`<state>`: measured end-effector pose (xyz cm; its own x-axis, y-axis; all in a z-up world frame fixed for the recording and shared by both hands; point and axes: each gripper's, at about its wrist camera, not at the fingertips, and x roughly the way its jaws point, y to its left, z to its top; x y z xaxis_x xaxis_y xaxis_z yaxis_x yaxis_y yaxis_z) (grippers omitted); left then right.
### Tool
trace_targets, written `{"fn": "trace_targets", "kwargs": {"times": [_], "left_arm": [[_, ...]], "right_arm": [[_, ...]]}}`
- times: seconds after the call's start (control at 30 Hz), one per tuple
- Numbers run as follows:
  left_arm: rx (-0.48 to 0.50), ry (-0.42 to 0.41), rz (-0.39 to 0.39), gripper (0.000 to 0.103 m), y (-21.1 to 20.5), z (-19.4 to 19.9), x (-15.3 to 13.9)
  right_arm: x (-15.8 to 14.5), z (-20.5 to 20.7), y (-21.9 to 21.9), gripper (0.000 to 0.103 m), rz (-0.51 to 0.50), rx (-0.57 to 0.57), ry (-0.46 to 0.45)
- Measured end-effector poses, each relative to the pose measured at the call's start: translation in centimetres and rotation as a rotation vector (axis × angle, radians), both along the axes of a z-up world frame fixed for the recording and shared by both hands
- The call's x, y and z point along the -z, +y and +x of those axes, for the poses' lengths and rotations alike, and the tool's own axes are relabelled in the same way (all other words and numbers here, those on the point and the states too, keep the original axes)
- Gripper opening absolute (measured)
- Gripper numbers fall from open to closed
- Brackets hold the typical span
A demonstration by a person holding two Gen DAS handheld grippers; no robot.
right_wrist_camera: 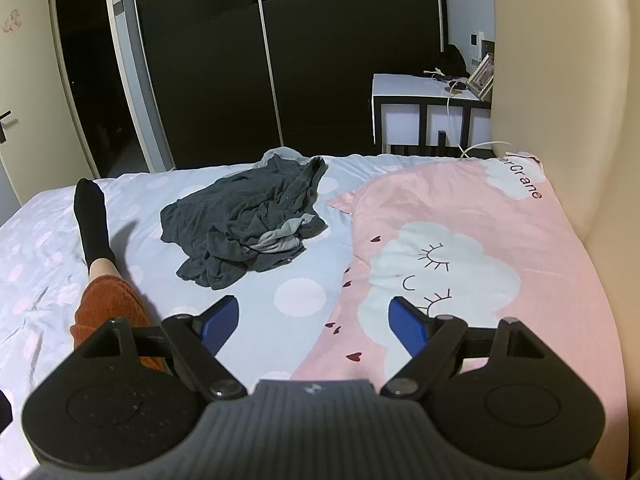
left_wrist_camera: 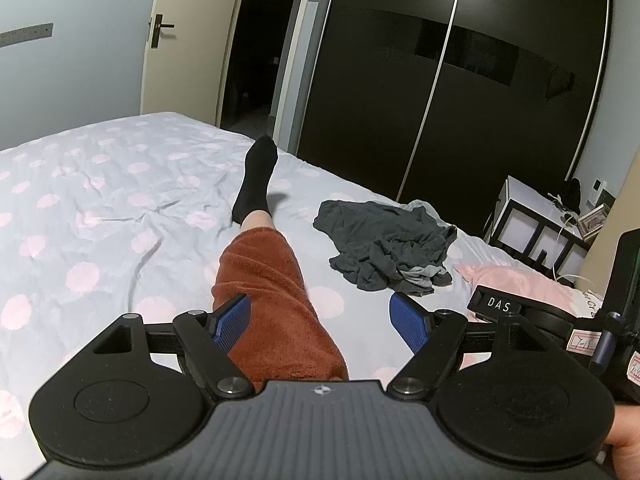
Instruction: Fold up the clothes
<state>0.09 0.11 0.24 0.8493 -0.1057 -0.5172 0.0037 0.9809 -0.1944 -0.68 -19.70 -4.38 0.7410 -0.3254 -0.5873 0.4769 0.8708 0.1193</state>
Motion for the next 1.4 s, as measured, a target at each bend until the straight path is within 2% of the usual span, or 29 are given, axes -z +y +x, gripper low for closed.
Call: {"fn": "trace_targets", "kwargs": {"times": [0.27, 0.53, 1.4], "left_arm": [[0.009, 0.018, 0.018, 0.091, -0.3, 0.0, 0.7], [0.011, 0.040, 0.021, 0.091, -0.3, 0.5, 0.4], [0.024, 0.053, 0.030, 0.091, -0.4, 0.6, 0.0]], "right_arm": [[-0.2, -0.3, 0.0, 0.084, 0.010, -0.004, -0.033], [0.9, 0.0, 0.1, 0.085, 0.024, -0.006, -0.024], [0.4, -0.1, 0.0, 0.085, 0.048, -0.020, 0.006]]}}
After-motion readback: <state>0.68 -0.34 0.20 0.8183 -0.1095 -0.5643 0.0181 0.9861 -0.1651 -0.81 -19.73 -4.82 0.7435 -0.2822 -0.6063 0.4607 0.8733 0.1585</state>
